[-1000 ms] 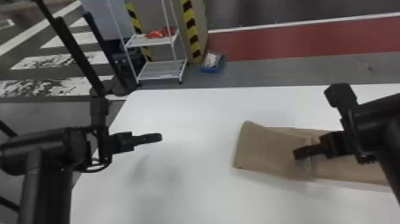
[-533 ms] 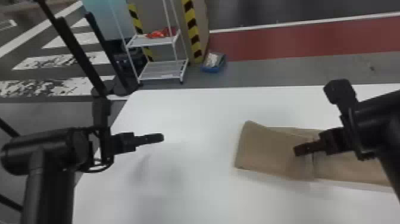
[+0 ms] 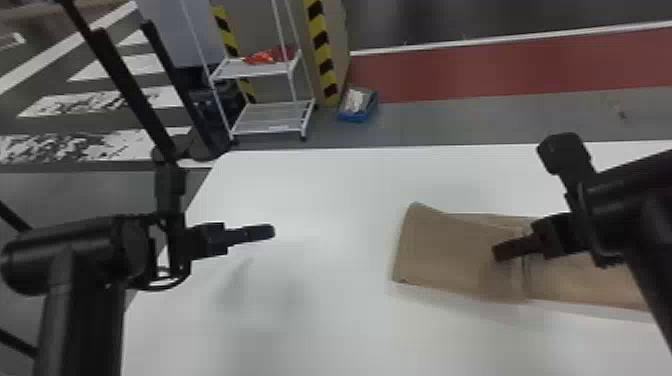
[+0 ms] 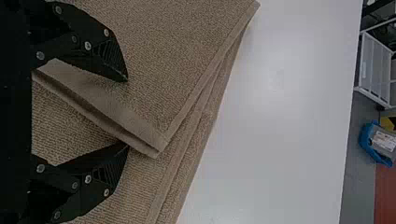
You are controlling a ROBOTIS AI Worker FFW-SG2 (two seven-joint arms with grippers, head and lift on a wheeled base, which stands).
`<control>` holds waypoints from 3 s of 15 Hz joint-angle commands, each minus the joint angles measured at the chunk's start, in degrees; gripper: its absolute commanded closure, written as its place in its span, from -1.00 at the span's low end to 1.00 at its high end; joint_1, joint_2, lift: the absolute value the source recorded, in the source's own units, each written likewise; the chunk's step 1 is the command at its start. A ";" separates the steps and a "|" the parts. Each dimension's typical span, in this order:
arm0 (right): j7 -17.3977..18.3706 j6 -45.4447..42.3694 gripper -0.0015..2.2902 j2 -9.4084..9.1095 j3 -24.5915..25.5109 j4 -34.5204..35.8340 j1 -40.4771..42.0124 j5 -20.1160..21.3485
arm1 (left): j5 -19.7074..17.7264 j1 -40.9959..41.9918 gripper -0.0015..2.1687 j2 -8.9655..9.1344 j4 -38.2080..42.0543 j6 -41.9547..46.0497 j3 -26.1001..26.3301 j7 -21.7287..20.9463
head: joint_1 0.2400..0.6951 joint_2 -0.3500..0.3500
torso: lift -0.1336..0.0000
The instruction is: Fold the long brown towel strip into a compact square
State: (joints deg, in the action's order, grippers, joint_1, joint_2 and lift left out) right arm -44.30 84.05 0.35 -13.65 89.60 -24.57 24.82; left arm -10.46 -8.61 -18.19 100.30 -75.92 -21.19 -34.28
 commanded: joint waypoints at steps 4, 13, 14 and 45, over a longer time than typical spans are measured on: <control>0.18 -0.42 -0.53 -0.40 -0.15 -0.22 -0.57 0.23 | 0.00 0.09 -0.92 0.00 -0.19 0.19 -0.08 0.00 | 1.00 0.76 | -0.86; 0.44 -1.83 -0.28 -0.40 -0.15 -0.83 -0.66 0.50 | 0.00 0.09 -0.92 0.00 -0.72 0.89 0.01 0.00 | 1.00 0.75 | -0.86; 0.44 -2.00 -0.28 -0.40 -0.06 -0.75 -0.66 0.32 | 0.00 0.18 -0.92 0.00 -0.63 1.07 0.01 0.00 | 1.00 0.75 | -0.86; -1.93 4.85 -0.10 -0.40 16.37 18.50 6.81 -7.33 | -1.41 1.49 -0.92 -1.14 -0.45 1.42 -1.40 -0.26 | 1.00 0.69 | -0.86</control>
State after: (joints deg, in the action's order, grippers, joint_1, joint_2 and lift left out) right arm -46.14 87.76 0.35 1.60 106.86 -17.76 17.80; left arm -11.86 -7.13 -19.37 99.89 -74.65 -22.52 -34.54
